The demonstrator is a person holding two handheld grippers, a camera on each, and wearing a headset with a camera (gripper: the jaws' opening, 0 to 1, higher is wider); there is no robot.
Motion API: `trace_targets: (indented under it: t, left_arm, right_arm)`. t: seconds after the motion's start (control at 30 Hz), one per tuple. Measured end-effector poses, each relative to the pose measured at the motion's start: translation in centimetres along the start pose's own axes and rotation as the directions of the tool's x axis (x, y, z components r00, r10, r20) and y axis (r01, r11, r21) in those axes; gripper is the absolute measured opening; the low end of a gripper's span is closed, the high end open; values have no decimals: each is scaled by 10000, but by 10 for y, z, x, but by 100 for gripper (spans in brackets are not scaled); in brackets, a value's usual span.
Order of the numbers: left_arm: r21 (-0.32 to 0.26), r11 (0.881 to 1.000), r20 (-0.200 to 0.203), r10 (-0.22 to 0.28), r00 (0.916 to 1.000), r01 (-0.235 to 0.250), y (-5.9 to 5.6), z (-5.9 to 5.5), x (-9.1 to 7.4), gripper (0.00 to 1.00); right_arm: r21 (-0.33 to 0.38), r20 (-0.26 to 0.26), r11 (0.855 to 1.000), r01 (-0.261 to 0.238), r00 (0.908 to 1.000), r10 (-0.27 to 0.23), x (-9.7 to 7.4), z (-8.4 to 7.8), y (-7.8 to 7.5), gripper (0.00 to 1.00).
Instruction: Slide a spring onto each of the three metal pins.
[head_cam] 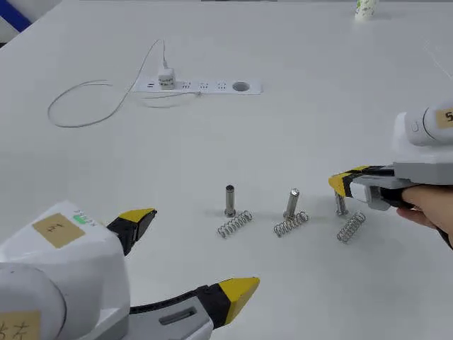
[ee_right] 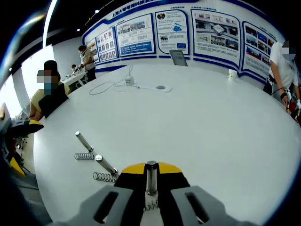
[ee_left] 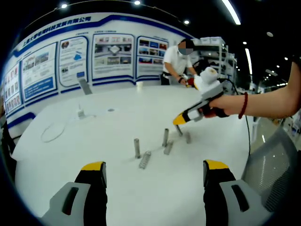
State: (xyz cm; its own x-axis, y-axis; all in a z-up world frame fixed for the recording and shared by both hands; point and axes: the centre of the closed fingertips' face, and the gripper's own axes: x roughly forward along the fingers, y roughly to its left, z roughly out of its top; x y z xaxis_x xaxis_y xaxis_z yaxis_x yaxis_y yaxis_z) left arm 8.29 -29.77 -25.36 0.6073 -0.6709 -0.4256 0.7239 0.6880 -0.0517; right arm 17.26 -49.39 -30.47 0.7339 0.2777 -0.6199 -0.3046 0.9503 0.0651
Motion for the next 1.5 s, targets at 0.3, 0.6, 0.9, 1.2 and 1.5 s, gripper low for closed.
trace_targets:
  t: [0.3,0.6,0.9,1.2,1.5]
  left_arm:
    - [-6,10000,10,31,10000,-31,0,0,-2,85]
    - [43,10000,33,29,10000,-29,-1,0,-5,84]
    - [116,9999,56,46,10000,-47,-1,1,-7,82]
    - [196,9997,-41,114,9999,-114,1,-1,-8,79]
    - [261,9996,-29,129,9999,-129,2,0,-9,78]
  right_arm:
    - [-63,-66,9998,174,9998,-175,-12,-5,0,9]
    - [-10,-186,9993,366,9992,-367,-20,-10,0,9]
    - [-96,-306,9992,384,9988,-387,-22,-13,1,9]
    - [-211,-381,9989,410,9984,-417,-25,-15,3,9]
    - [-292,-330,9989,364,9988,-373,-25,-15,4,9]
